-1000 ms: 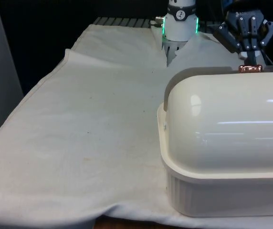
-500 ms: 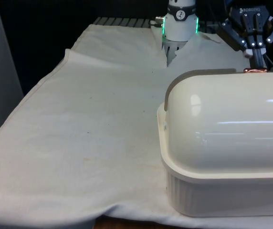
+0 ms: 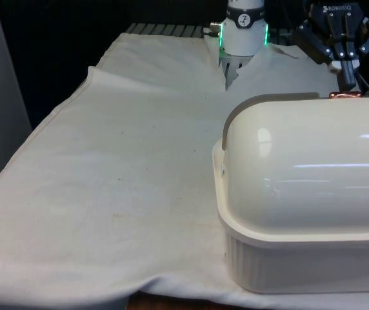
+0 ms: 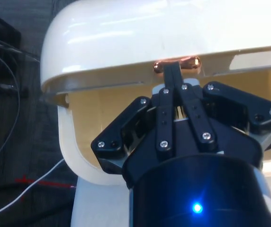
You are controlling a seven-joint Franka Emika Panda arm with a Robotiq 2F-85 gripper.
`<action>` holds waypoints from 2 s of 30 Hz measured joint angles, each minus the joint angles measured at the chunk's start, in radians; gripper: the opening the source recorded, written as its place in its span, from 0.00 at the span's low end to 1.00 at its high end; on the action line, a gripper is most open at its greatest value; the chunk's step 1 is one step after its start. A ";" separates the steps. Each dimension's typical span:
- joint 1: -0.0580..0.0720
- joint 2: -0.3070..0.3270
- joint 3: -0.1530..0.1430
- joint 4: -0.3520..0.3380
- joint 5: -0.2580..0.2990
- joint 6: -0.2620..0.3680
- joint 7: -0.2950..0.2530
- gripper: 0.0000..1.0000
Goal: Open the lid, then close it.
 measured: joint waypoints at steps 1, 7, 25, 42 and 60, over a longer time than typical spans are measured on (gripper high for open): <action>-0.001 -0.004 0.000 0.000 0.000 0.001 0.001 0.00; -0.003 -0.024 0.000 -0.004 0.001 0.002 0.004 0.00; 0.004 0.018 0.008 0.063 0.001 0.018 0.013 0.00; 0.006 0.037 0.032 0.090 0.001 -0.025 0.045 0.00; 0.006 0.075 0.044 0.121 0.001 -0.085 0.105 0.00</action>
